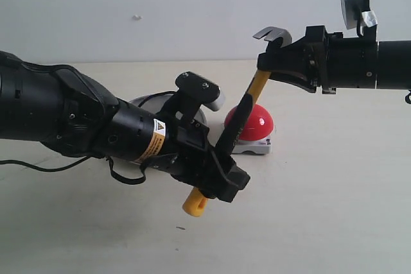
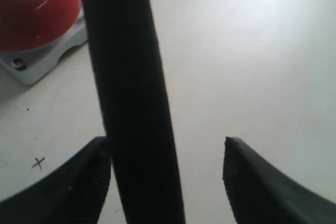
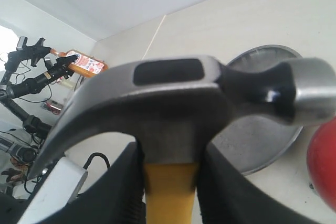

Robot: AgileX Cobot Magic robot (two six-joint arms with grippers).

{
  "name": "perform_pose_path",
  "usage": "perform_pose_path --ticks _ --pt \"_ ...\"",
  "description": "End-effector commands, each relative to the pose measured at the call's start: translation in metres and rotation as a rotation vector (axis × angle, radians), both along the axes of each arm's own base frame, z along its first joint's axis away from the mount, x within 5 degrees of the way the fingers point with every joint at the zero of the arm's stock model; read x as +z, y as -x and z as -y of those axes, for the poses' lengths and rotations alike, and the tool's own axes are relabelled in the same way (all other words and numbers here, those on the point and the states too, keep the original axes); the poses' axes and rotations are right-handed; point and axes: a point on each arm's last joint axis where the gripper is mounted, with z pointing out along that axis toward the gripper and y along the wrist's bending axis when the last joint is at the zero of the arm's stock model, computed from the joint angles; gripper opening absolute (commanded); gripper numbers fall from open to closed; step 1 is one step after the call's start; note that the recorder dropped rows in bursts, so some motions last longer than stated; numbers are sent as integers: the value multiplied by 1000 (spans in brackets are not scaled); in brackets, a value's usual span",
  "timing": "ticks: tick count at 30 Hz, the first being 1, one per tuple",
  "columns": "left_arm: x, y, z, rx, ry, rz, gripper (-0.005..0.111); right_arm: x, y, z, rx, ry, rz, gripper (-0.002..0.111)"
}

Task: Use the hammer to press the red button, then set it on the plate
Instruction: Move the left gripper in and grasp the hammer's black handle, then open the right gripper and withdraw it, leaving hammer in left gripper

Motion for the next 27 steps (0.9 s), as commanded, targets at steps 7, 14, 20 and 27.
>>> perform_pose_path --ticks 7,14,20,27 --pt "1 -3 1 32 -8 22 61 13 -1 -2 4 -61 44 0" --pt "1 -7 -1 64 -25 48 43 13 -1 -2 4 -61 44 0" --pt "-12 -8 -1 67 -52 26 54 13 -1 -2 4 -61 44 0" --pt "-12 -10 1 68 -49 30 53 13 -2 -2 2 -60 43 0"
